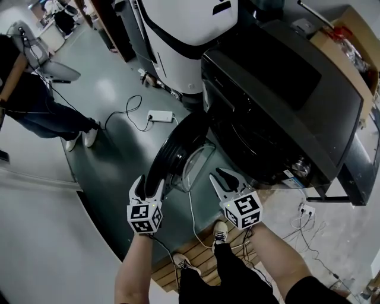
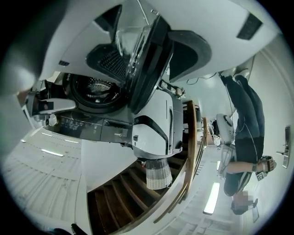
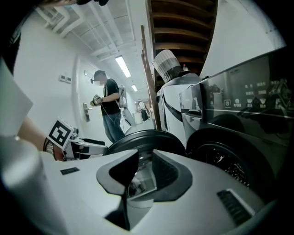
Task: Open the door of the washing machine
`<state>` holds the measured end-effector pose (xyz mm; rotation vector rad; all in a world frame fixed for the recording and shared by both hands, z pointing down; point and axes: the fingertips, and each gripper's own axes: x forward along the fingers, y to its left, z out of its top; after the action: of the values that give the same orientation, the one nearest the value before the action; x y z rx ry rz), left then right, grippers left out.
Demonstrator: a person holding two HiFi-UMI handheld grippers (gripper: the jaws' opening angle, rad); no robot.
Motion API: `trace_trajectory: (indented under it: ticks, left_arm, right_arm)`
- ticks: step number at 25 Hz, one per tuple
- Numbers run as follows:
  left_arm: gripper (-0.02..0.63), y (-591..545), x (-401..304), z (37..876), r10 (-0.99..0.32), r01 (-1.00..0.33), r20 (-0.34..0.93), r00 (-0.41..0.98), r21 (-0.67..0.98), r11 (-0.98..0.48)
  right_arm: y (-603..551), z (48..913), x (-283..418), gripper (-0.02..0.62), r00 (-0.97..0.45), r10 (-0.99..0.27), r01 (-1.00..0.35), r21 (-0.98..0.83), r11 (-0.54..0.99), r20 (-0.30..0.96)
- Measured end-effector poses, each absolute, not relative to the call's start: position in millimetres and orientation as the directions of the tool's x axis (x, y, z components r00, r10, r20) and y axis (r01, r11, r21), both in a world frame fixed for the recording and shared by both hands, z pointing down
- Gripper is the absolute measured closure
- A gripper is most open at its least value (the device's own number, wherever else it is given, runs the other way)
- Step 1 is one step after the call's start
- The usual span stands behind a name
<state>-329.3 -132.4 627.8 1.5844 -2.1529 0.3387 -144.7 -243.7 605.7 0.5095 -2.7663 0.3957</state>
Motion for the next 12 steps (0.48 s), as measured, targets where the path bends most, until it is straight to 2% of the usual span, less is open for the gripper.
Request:
trace_trajectory:
  ticks: [5,7,8,12]
  left_arm:
    - [0.307,-120,-313,590,-0.879,-0.963,0.426,-0.213,0.06,0.262]
    - [0.308,-112,-303,575,-0.898,-0.971,0.397,-0.19,0.058,0.231]
    - [0.307,-108,-297,568,-0.906,-0.976,0.385,-0.174,0.054,0.211]
    - [0.308,-84,-271,539,-0.934,-0.99,0.34,-0.112,0.047,0.136]
  right_arm:
    - [-232,584,-141,0.504,-0.888,-0.333,-0.406,-0.202,0.891,0.317]
    - [-225,572,-139,0.527,-0.883,-0.354,-0.42,-0.183,0.889,0.307]
    - [-221,565,-137,0.566,-0.88,-0.367,-0.43,-0.174,0.886,0.302]
    - [-198,541,-128,0.577,-0.874,-0.394,-0.449,-0.161,0.879,0.286]
